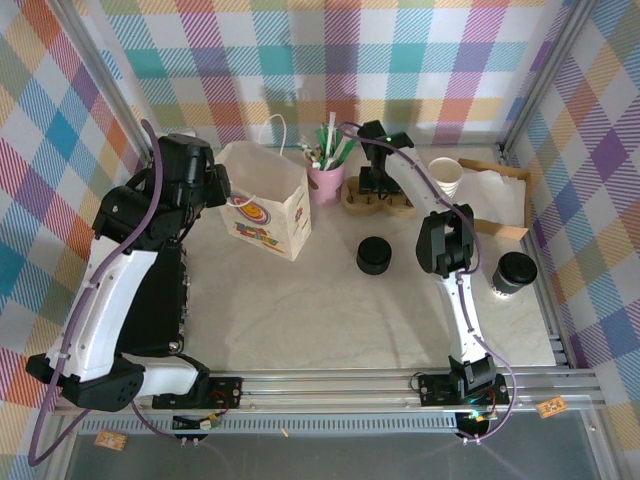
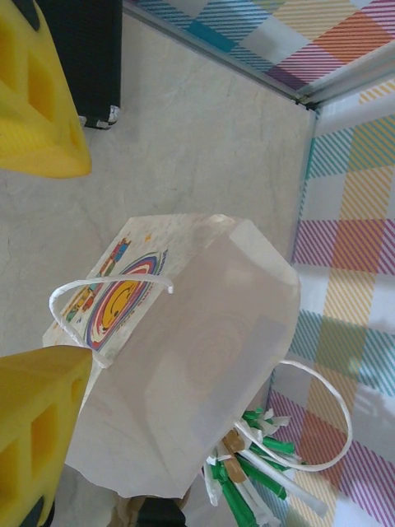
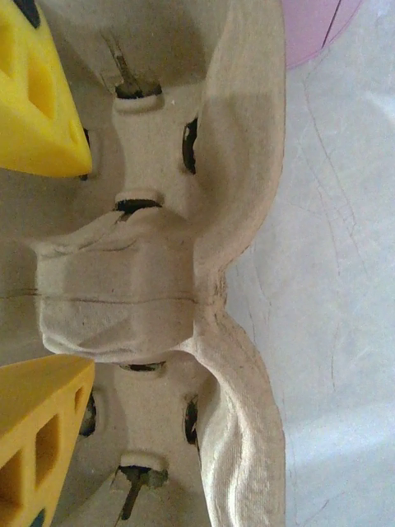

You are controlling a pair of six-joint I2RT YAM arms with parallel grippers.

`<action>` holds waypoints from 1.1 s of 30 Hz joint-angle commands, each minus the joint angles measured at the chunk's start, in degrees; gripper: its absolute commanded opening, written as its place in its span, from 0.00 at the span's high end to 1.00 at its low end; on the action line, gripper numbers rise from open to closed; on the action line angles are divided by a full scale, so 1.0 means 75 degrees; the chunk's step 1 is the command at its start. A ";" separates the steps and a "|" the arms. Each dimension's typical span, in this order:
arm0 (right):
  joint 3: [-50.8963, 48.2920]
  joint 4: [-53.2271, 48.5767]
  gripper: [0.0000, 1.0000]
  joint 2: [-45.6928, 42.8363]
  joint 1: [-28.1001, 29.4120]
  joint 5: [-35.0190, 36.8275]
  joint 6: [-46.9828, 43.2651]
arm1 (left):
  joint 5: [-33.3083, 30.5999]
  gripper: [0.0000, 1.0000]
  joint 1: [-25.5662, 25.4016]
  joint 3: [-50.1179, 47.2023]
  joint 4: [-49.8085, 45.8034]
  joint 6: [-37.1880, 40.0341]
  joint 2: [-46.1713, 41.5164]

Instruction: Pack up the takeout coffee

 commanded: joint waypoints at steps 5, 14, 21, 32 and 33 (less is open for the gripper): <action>0.0272 -0.0309 0.43 0.0230 -0.0115 0.0109 0.0148 | 0.0038 0.44 0.0059 -0.0127 0.0133 0.0260 -0.0121; 0.0306 -0.0310 0.46 0.0261 -0.0174 0.0100 0.0089 | -0.0010 0.43 0.0062 -0.0115 0.0216 0.0403 -0.0098; 0.0397 -0.0294 0.52 0.0261 -0.0184 0.0086 -0.0017 | -0.0050 0.43 0.0065 -0.0110 0.0263 0.0459 -0.0078; 0.0461 -0.0447 0.48 0.0331 -0.0184 0.0047 -0.0081 | -0.0022 0.43 0.0062 -0.0127 0.0263 0.0489 -0.0064; 0.0464 -0.0470 0.49 0.0331 -0.0186 0.0039 -0.0075 | -0.0014 0.43 0.0060 -0.0127 0.0263 0.0494 -0.0054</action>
